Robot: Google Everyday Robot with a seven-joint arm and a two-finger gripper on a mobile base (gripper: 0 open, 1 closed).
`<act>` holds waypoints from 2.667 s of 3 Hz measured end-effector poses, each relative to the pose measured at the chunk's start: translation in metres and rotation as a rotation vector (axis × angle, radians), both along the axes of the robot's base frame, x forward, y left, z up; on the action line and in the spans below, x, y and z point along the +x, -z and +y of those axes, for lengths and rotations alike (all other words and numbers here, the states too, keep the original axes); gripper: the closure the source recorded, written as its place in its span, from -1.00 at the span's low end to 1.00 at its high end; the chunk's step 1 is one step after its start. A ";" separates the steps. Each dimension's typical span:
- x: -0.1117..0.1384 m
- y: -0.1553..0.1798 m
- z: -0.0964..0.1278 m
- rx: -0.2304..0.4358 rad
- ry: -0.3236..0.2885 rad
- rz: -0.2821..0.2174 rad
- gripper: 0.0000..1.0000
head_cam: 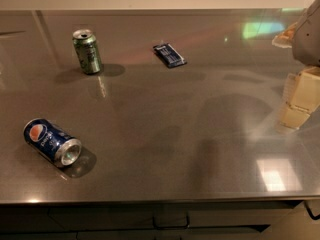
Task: Pick pepsi can
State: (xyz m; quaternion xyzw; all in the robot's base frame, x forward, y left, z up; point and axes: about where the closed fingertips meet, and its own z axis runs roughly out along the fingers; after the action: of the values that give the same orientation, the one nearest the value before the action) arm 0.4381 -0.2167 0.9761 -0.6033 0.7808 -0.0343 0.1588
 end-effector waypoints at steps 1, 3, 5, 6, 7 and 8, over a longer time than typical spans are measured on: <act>0.000 0.000 0.000 0.000 0.000 0.000 -1.00; -0.006 0.006 0.045 -0.027 -0.071 0.024 -1.00; -0.028 0.049 0.159 -0.039 -0.104 0.098 -1.00; -0.025 0.070 0.211 -0.032 -0.071 0.113 -1.00; -0.013 0.092 0.257 -0.027 -0.012 0.134 -1.00; -0.008 0.103 0.294 -0.039 0.041 0.170 -1.00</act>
Offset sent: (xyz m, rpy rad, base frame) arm -0.0004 0.0116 -0.0016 -0.0318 0.0314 0.0377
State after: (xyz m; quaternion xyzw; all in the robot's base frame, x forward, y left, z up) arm 0.4298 0.0778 0.8727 -0.5911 0.8027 -0.0013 0.0793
